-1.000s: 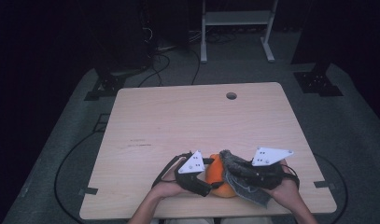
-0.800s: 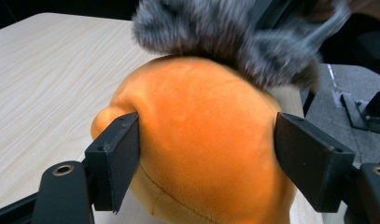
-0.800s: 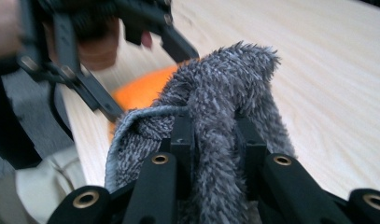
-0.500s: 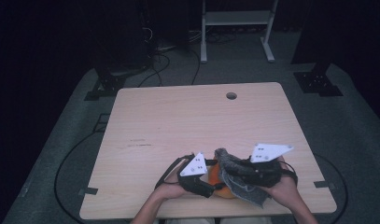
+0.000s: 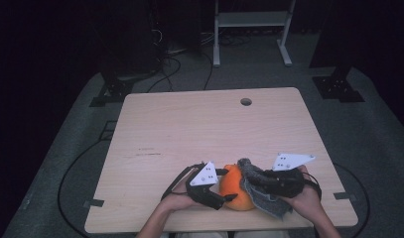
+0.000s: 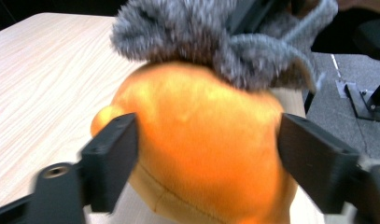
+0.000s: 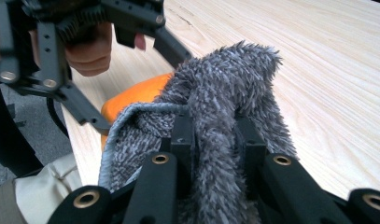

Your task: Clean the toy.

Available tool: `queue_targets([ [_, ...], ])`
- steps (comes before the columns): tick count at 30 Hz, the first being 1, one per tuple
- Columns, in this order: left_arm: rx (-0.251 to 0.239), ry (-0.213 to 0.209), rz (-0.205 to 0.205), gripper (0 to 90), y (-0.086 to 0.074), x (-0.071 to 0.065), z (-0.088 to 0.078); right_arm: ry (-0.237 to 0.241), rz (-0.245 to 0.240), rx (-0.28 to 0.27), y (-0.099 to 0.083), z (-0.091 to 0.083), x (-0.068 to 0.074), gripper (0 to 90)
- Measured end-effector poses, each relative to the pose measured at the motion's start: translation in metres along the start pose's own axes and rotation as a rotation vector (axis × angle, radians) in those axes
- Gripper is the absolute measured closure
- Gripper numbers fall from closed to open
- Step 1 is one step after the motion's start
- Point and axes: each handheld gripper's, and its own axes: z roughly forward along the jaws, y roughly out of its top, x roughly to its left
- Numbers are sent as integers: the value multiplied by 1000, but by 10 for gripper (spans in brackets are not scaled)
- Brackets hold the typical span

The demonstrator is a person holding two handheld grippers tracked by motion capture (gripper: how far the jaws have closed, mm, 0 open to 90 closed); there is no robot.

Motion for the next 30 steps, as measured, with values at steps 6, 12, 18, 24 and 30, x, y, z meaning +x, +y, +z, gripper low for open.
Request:
queue_targets([
  [6,7,21,-7,205,-2,2,2,-5,-45,-1,3,8,11,732],
  [12,114,47,-34,231,-19,16,-7,32,59,-1,-14,13,-9,728],
  [18,-4,11,-9,184,-7,11,-7,11,28,-23,-12,16,0,726],
  [24,116,55,-11,233,-17,16,-6,-40,45,-14,-20,19,-8,725],
  [30,149,46,-17,235,-20,19,-10,-58,99,5,-26,20,-20,724],
])
